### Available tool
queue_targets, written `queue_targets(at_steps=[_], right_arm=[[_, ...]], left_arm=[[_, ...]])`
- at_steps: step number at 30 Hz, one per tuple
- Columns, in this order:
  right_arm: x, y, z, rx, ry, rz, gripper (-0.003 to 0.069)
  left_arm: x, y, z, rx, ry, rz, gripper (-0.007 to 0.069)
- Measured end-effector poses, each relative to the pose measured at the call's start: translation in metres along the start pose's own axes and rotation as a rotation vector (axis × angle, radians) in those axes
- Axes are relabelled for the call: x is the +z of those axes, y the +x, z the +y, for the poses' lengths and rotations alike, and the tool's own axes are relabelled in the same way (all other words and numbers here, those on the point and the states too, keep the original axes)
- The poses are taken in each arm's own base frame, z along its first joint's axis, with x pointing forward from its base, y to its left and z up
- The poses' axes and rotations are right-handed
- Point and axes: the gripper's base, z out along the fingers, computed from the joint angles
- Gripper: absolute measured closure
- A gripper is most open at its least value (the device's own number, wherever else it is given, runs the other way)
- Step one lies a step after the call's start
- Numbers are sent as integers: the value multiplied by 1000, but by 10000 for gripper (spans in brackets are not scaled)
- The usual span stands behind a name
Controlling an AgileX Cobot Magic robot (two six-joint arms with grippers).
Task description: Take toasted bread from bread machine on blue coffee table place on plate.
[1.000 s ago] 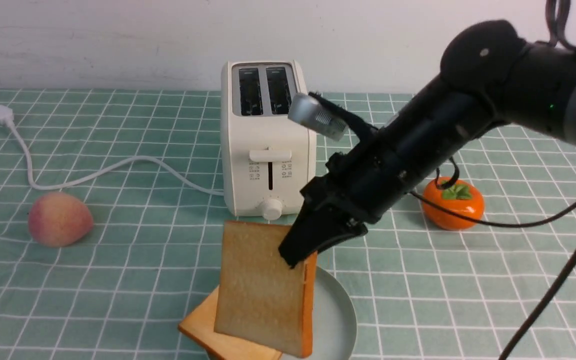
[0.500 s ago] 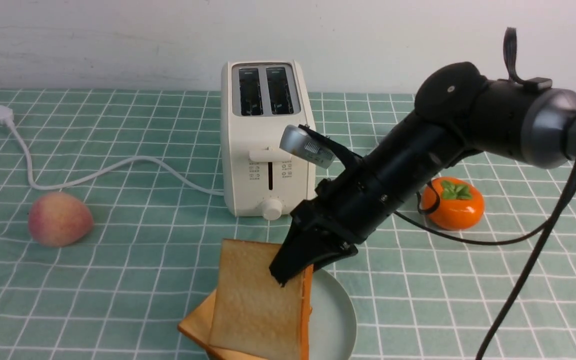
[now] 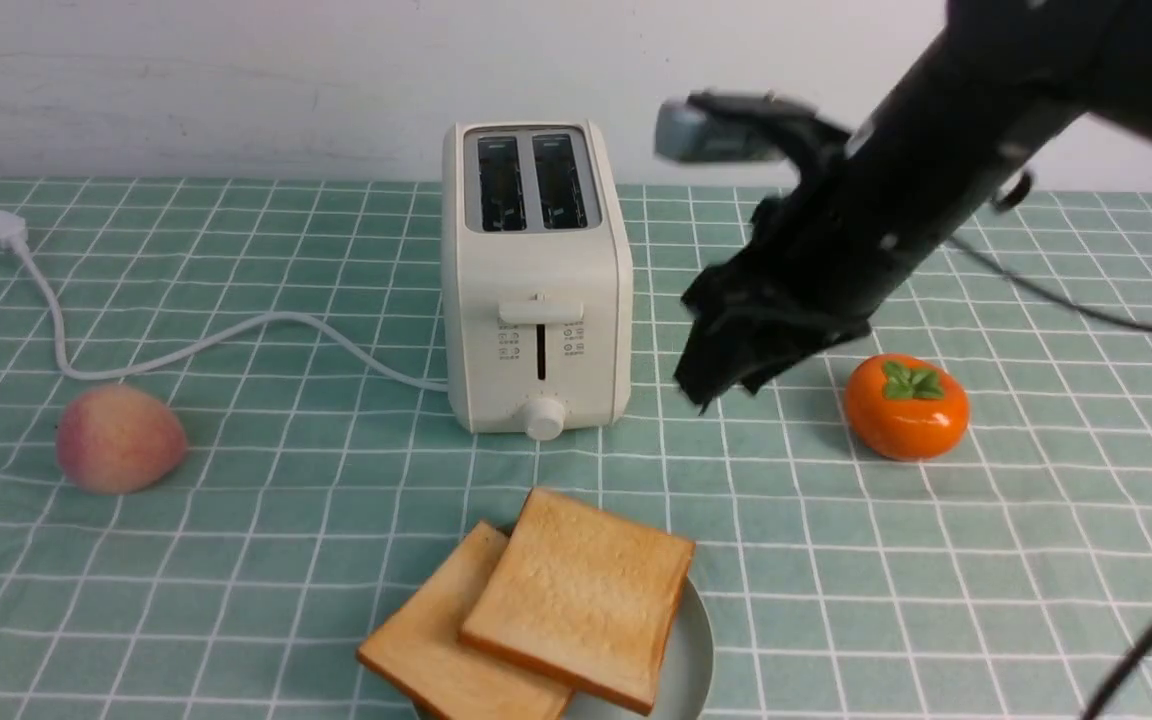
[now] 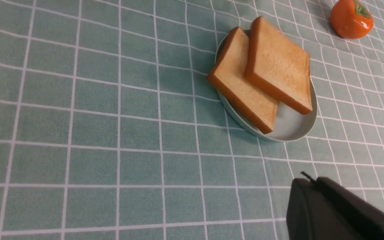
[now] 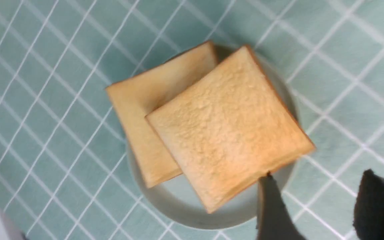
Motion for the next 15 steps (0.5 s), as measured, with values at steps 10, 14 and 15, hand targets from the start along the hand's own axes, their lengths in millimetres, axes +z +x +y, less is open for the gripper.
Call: queue_targets(at_steps=[10, 14, 15], right_arm=[[-182, 70, 52, -43, 243, -388, 673], [-214, 125, 64, -37, 283, -492, 665], [-217, 140, 66, -41, 291, -533, 664]], left_arm=[[-1, -12, -3, 19, 37, -131, 638], [-1, -17, -6, 19, 72, -193, 636], [0, -18, -7, 19, 80, -209, 636]])
